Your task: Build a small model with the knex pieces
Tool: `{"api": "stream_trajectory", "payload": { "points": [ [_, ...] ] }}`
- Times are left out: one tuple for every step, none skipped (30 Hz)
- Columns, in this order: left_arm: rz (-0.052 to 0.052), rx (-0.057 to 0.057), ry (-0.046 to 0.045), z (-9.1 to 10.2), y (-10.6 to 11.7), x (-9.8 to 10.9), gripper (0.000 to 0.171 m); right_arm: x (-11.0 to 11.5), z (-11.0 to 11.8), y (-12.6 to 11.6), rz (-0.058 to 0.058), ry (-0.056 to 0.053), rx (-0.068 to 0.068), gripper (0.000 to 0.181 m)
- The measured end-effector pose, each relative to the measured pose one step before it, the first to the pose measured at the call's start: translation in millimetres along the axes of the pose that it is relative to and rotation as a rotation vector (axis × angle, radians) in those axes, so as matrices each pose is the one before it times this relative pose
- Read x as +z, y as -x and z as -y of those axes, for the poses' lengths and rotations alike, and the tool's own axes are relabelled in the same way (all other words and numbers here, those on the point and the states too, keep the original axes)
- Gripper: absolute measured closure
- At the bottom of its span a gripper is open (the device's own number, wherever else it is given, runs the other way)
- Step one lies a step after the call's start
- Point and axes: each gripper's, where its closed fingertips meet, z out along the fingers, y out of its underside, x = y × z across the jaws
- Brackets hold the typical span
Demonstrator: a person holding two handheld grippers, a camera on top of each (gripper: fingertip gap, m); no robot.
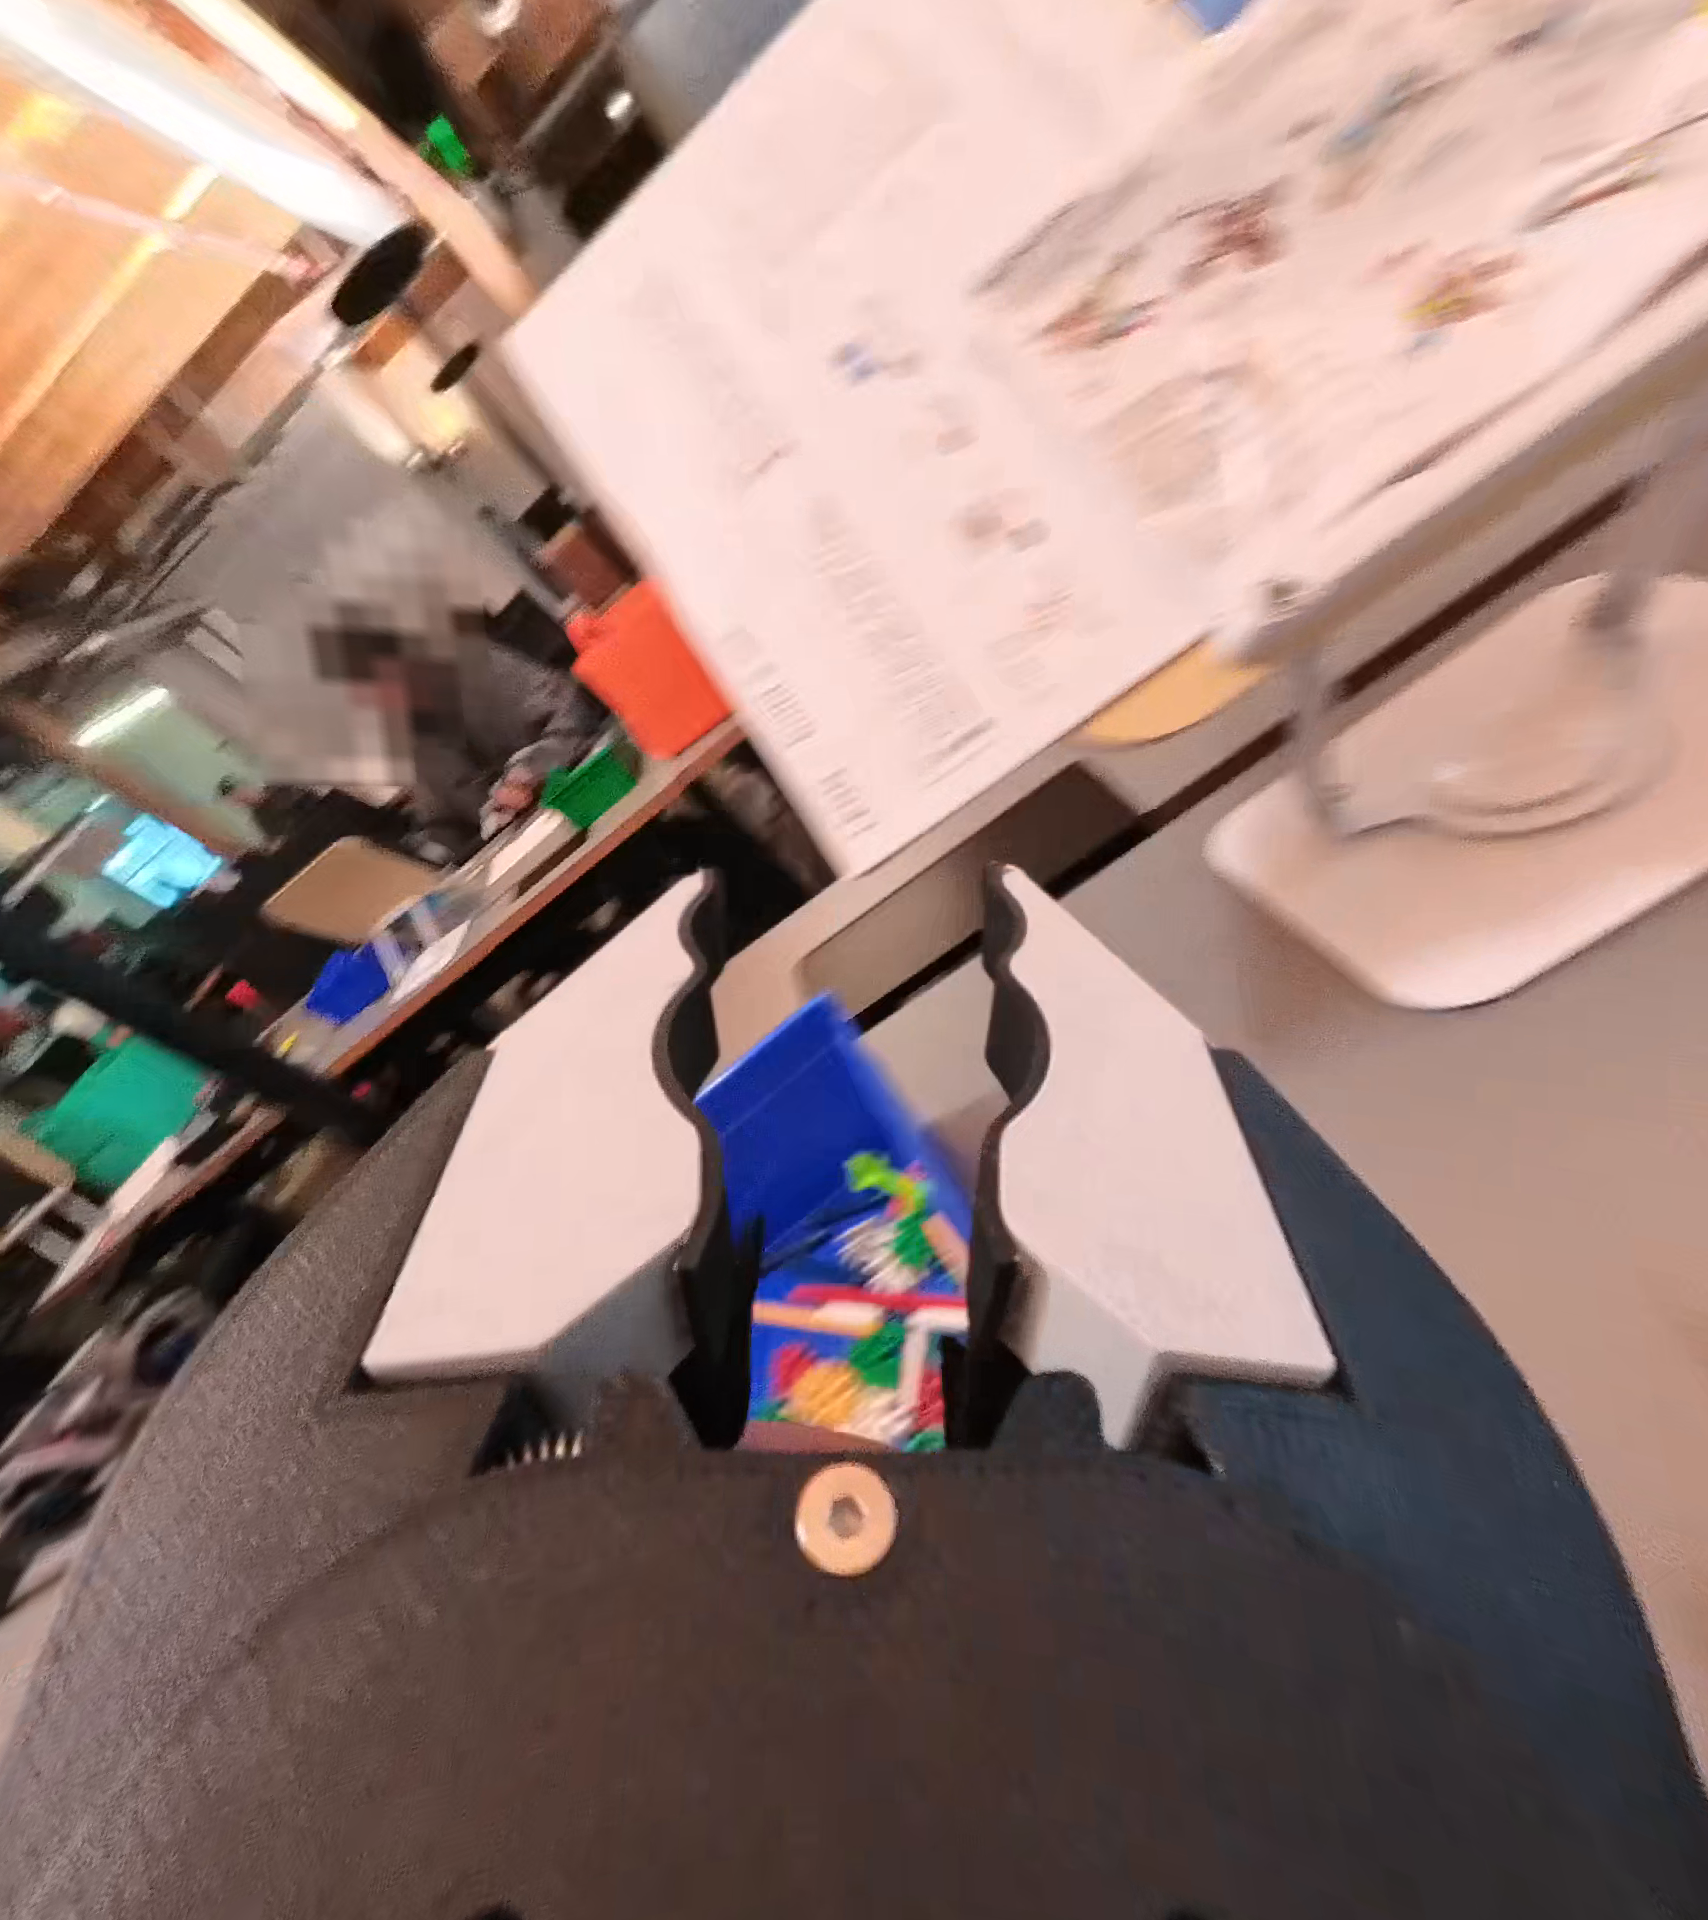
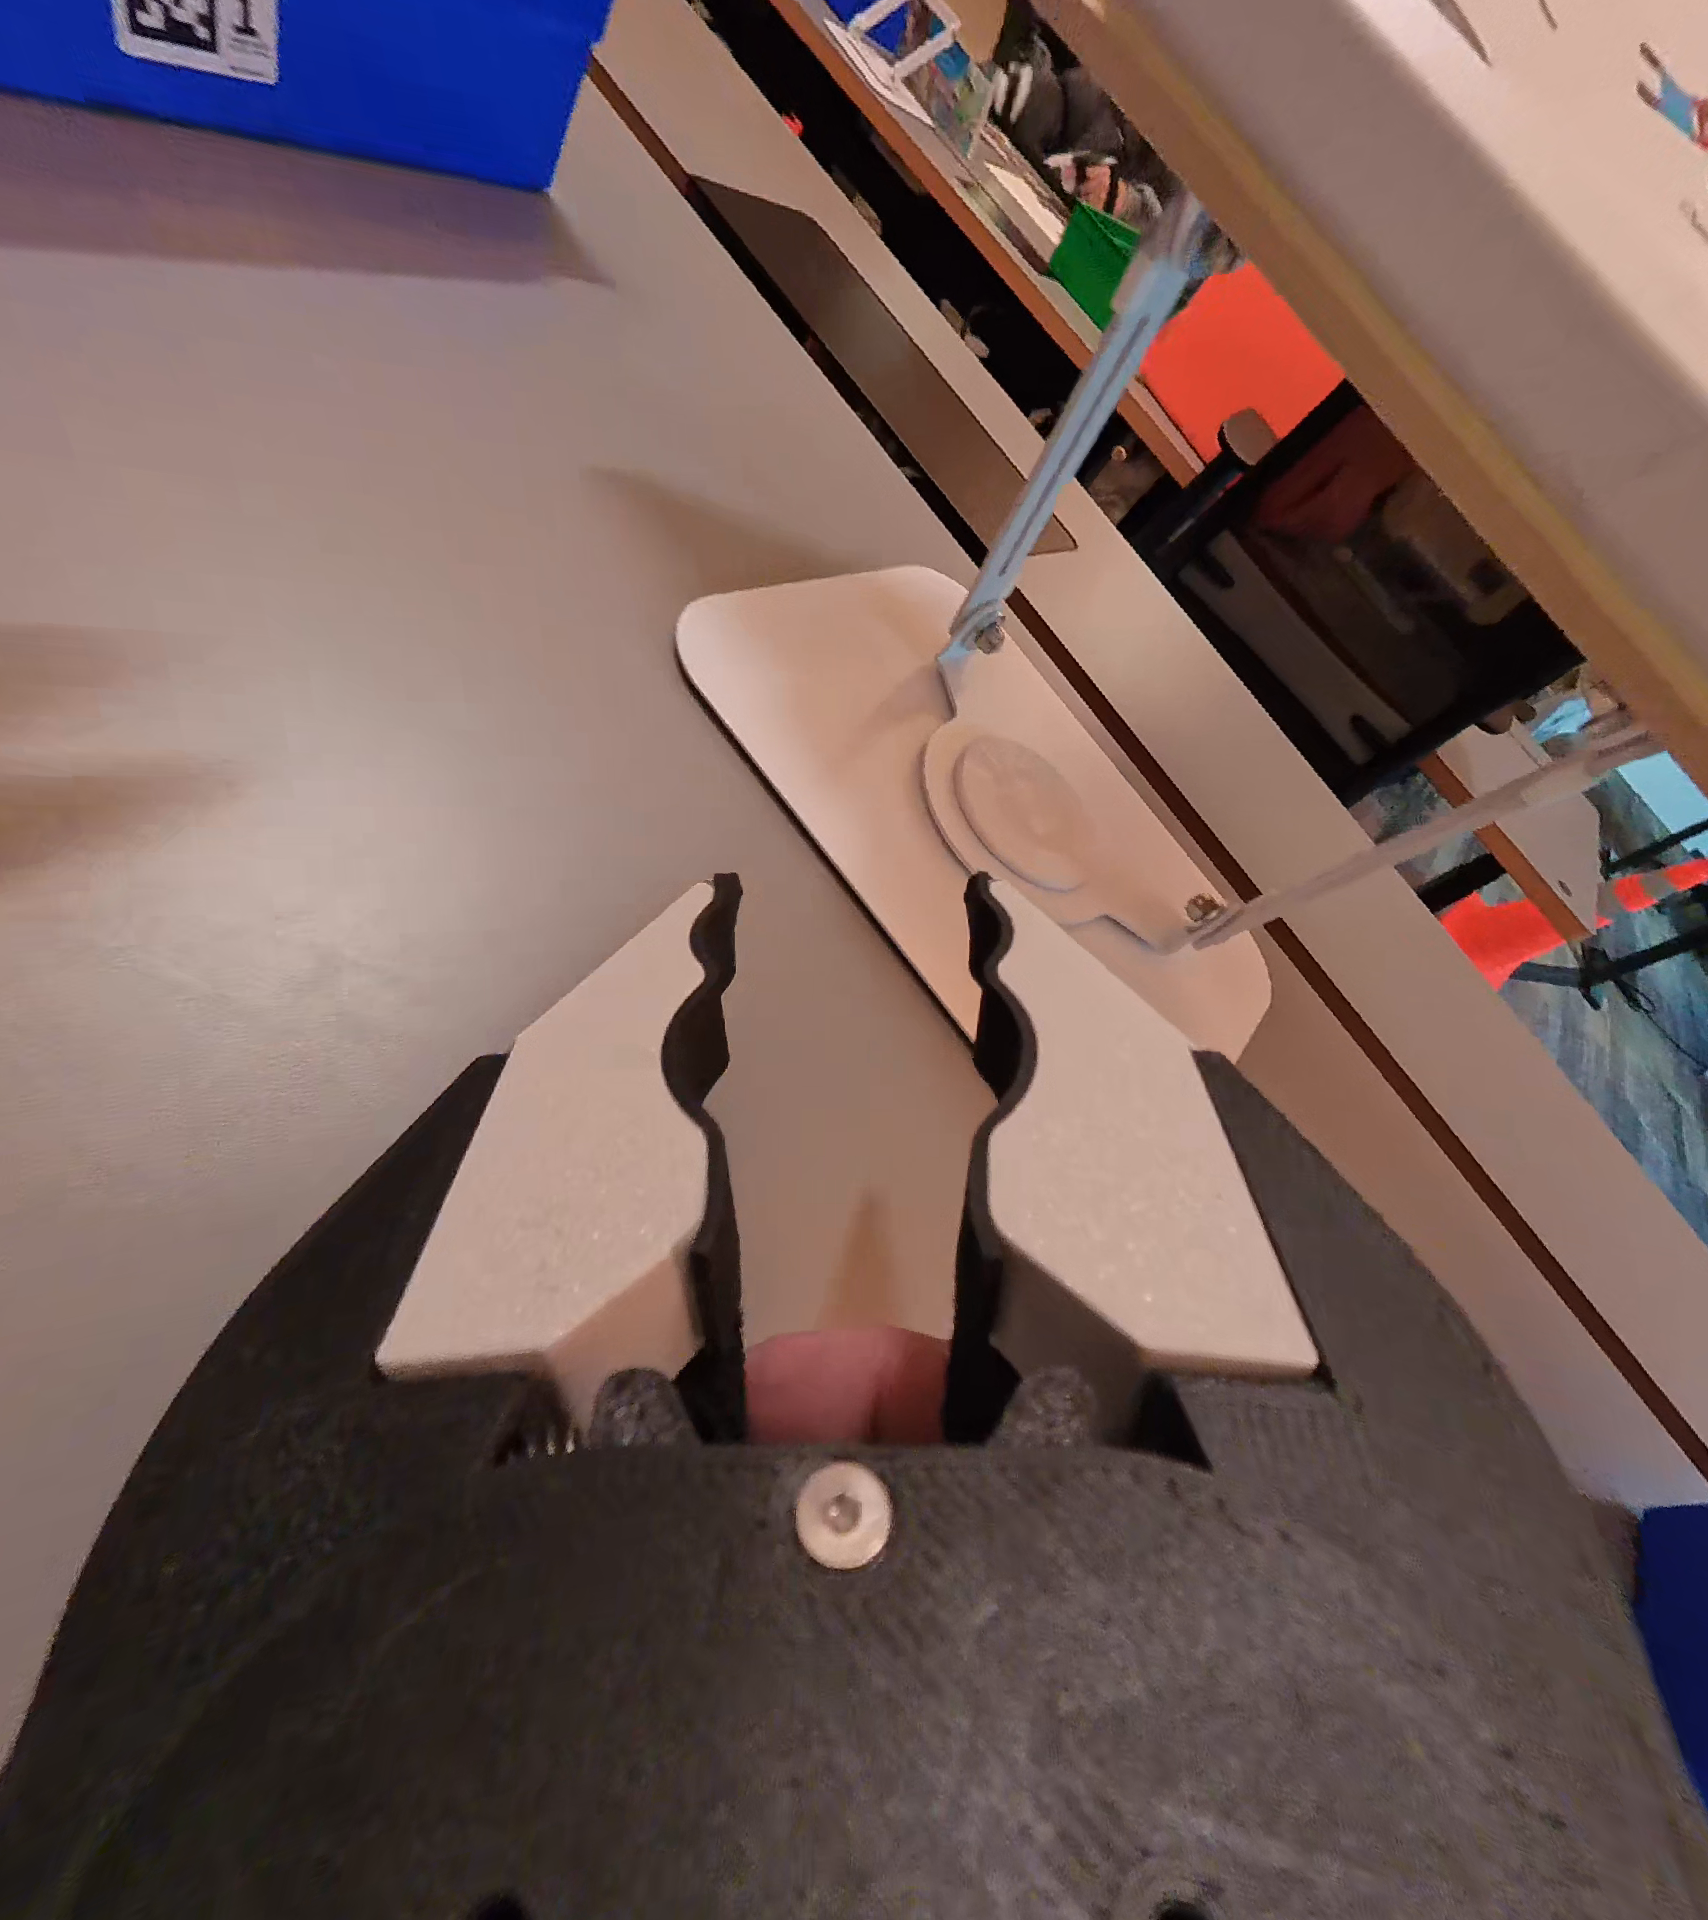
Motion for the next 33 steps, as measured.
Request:
{"api": "stream_trajectory", "payload": {
  "points": [
    [0.0327, -0.0139, 0.05222, -15.63, 28.24, -3.61, 0.119, -0.72, 1.81, 3.62, 0.0129, -0.0055, -0.0003, 0.138],
    [0.0181, -0.0185, 0.07255, -20.80, 25.39, -0.03, 0.118, -0.39, 1.16, 3.07, 0.0101, -0.0030, -0.0024, 0.138],
    [0.0275, -0.0208, 0.06201, -21.10, 25.36, 3.03, 0.115, -0.46, 0.89, 1.95, 0.0059, -0.0016, -0.0024, 0.138],
    [0.0369, -0.0282, 0.04567, -20.16, 25.17, 5.80, 0.113, -0.51, 0.90, 1.60, 0.0062, -0.0021, 0.0011, 0.138],
    [0.0189, -0.0318, 0.06532, -23.79, 20.21, 8.73, 0.113, -0.59, 0.74, 1.37, 0.0066, -0.0030, 0.0050, 0.138],
    [-0.0065, -0.0282, 0.08567, -26.12, 13.21, 10.34, 0.109, -0.74, 0.30, 1.14, 0.0065, -0.0032, 0.0051, 0.138],
    [-0.0053, -0.0255, 0.06831, -22.65, 11.09, 10.85, 0.108, -0.61, -0.29, 1.10, 0.0057, -0.0003, 0.0022, 0.138],
    [0.0020, -0.0423, 0.05586, -19.57, 11.23, 11.45, 0.102, -0.52, -0.58, 0.74, 0.0046, 0.0012, 0.0003, 0.138],
    [-0.0310, -0.0457, 0.06126, -18.88, 5.05, 11.90, 0.094, -0.37, -0.25, 0.61, 0.0046, -0.0010, 0.0009, 0.138],
    [-0.0253, -0.0354, 0.03478, -13.27, 4.93, 10.92, 0.093, -0.37, 0.22, 0.81, 0.0059, -0.0026, 0.0031, 0.138],
    [-0.0119, -0.0396, 0.00686, -7.95, 6.46, 10.00, 0.094, -0.22, 0.35, 1.16, 0.0080, -0.0025, 0.0055, 0.138],
    [-0.0519, -0.0354, 0.03590, -11.52, -1.58, 9.67, 0.090, -0.12, 0.32, 1.36, 0.0078, -0.0020, 0.0061, 0.138],
    [-0.0459, -0.0193, 0.04678, -11.80, -2.86, 7.79, 0.088, -0.02, 0.21, 1.49, 0.0069, -0.0007, 0.0038, 0.138],
    [0.0013, 0.0081, 0.05199, -10.96, 2.75, 6.75, 0.088, 0.05, -0.23, 1.80, 0.0071, 0.0004, 0.0011, 0.138],
    [0.0066, 0.0221, 0.04656, -9.00, 2.07, 6.67, 0.086, 0.07, -0.46, 1.85, 0.0082, 0.0010, 0.0008, 0.138],
    [-0.0298, 0.0144, 0.03239, -6.10, -3.89, 5.58, 0.087, 0.19, -0.48, 1.83, 0.0093, 0.0014, 0.0026, 0.139],
    [-0.0312, 0.0012, 0.00319, -0.53, -3.86, 3.48, 0.094, 0.06, -0.25, 1.47, 0.0088, -0.0002, 0.0049, 0.139],
    [-0.0295, -0.0022, -0.00504, 0.91, -3.54, 2.75, 0.102, -0.15, -0.05, 1.03, 0.0074, -0.0011, 0.0060, 0.139],
    [-0.0197, 0.0004, 0.00888, -1.69, -1.76, 3.39, 0.110, -0.22, -0.23, 0.65, 0.0061, -0.0006, 0.0058, 0.139],
    [0.0057, -0.0008, 0.02171, -4.04, 2.17, 4.28, 0.118, -0.58, -0.34, 0.43, 0.0057, -0.0005, 0.0049, 0.139],
    [-0.0117, 0.0032, 0.01778, -3.68, -1.87, 4.72, 0.120, -0.51, -0.28, 0.10, 0.0044, -0.0012, 0.0046, 0.139],
    [-0.0322, 0.0125, 0.01279, -2.97, -6.45, 4.50, 0.127, -0.74, -0.01, -0.17, 0.0037, -0.0022, 0.0047, 0.139],
    [-0.0011, 0.0079, 0.01290, -2.63, -0.91, 3.20, 0.127, -0.56, 0.13, -0.15, 0.0037, -0.0023, 0.0042, 0.139],
    [-0.0077, -0.0093, -0.00105, -0.11, -0.71, 1.30, 0.130, -0.39, 0.08, -0.29, 0.0023, -0.0017, 0.0036, 0.139],
    [-0.0561, -0.0051, -0.00824, 1.26, -8.89, 0.91, 0.150, -0.29, 0.01, -0.12, 0.0024, -0.0010, 0.0034, 0.139],
    [-0.0034, 0.0159, -0.00168, 0.10, -2.46, 2.02, 0.154, -0.24, 0.23, 0.51, 0.0047, -0.0014, 0.0031, 0.140],
    [0.0101, 0.0149, 0.00461, -0.67, -0.23, 1.28, 0.154, 0.01, 0.25, 0.98, 0.0063, -0.0015, 0.0028, 0.140],
    [0.0027, 0.0060, -0.01039, 2.04, -1.36, -0.39, 0.155, 0.03, 0.04, 1.11, 0.0062, -0.0009, 0.0020, 0.140],
    [-0.0031, 0.0035, -0.00614, 1.02, -2.41, 0.11, 0.155, 0.14, 0.05, 1.17, 0.0053, -0.0005, 0.0006, 0.140],
    [-0.0073, -0.0011, -0.00368, 0.64, -3.11, 0.93, 0.156, 0.24, -0.19, 1.16, 0.0044, 0.0008, -0.0007, 0.140],
    [-0.0073, -0.0009, -0.00892, 1.64, -3.28, 0.73, 0.157, 0.35, -0.34, 0.66, 0.0029, 0.0016, -0.0009, 0.140],
    [-0.0137, -0.0025, -0.00898, 1.61, -4.57, 0.43, 0.157, 0.33, -0.50, 0.26, 0.0011, 0.0011, 0.0001, 0.140],
    [-0.0121, -0.0070, -0.00383, 1.02, -4.66, 0.46, 0.158, 0.38, -0.61, -0.10, 0.0011, 0.0014, 0.0021, 0.140]
  ]
}}
